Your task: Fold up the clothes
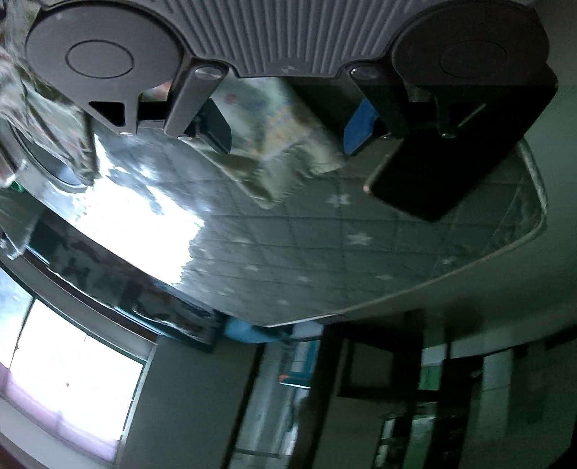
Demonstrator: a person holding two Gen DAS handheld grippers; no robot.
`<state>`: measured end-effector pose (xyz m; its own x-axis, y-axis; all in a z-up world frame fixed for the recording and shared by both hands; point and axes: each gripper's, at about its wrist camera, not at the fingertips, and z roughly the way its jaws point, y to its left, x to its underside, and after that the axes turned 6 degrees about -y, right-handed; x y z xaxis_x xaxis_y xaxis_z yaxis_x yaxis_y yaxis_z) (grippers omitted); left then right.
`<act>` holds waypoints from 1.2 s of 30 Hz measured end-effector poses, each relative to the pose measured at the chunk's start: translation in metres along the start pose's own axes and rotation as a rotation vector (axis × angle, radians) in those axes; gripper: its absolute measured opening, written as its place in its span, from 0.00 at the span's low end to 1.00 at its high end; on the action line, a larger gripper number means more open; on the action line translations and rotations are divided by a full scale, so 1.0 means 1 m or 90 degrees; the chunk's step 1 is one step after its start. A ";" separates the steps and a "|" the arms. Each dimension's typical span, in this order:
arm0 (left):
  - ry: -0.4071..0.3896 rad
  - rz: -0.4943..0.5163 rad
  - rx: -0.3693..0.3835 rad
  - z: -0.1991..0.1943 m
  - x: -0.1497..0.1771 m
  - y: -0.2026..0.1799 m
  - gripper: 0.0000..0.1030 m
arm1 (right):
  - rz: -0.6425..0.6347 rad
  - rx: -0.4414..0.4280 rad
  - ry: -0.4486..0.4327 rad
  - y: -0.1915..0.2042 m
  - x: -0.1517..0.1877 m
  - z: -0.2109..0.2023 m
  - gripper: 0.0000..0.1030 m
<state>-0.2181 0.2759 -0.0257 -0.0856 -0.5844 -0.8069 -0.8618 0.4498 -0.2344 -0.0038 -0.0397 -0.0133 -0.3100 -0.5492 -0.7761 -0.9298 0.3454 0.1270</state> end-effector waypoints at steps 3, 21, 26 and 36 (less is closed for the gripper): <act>0.007 -0.012 -0.018 0.007 0.001 0.005 0.69 | 0.000 0.001 0.000 0.001 0.000 0.000 0.50; -0.021 -0.087 0.002 0.005 -0.004 0.013 0.10 | 0.014 0.014 -0.028 -0.001 -0.001 -0.015 0.50; -0.038 -0.057 0.113 -0.023 -0.012 -0.017 0.09 | 0.031 0.023 -0.043 -0.007 0.001 -0.021 0.50; 0.014 0.024 0.393 -0.065 -0.003 -0.113 0.09 | 0.084 0.057 -0.087 -0.027 0.010 -0.046 0.50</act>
<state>-0.1528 0.1822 0.0384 -0.1257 -0.5714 -0.8110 -0.4098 0.7744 -0.4820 0.0092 -0.0896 0.0034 -0.3924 -0.3884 -0.8337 -0.8597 0.4772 0.1823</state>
